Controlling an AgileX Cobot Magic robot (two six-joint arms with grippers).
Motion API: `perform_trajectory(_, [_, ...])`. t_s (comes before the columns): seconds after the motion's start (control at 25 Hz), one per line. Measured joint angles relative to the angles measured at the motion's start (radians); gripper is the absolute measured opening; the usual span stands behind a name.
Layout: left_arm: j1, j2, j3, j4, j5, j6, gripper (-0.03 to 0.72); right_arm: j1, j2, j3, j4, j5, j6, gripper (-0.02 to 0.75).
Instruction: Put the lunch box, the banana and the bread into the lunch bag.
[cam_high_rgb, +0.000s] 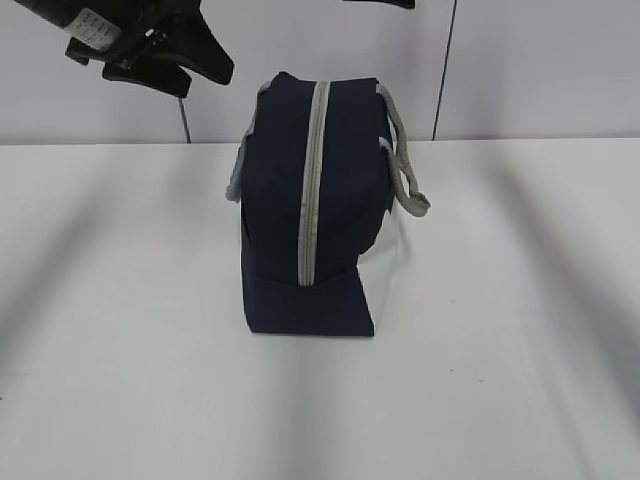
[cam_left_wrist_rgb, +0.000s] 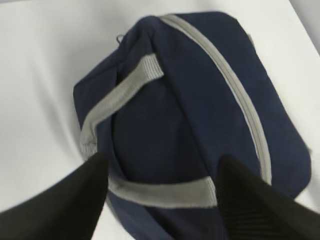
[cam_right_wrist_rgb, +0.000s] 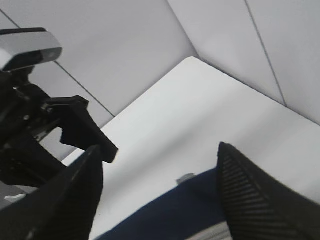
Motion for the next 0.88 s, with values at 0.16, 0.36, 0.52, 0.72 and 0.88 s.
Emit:
perform_trajectory(0.16, [0.0,-0.032,0.0,0.077,0.101,-0.062,0.437,0.01,-0.137,0.13,0.0,-0.004,0.006,0.524])
perform_trajectory(0.36, [0.0,-0.076,0.0,0.148,0.178,-0.137,0.417,0.012,-0.341,0.407,0.0,0.037,-0.006,0.524])
perform_trajectory(0.52, [0.0,-0.122,0.0,0.165,0.225,-0.171,0.413,0.025,-0.496,0.686,0.0,0.169,-0.076,0.524])
perform_trajectory(0.72, [-0.001,-0.2,0.033,0.281,0.242,-0.245,0.406,0.076,-0.701,1.033,0.0,0.476,-0.199,0.524])
perform_trajectory(0.88, [-0.001,-0.316,0.153,0.352,0.236,-0.288,0.403,0.167,-0.831,1.216,0.009,0.752,-0.29,0.524])
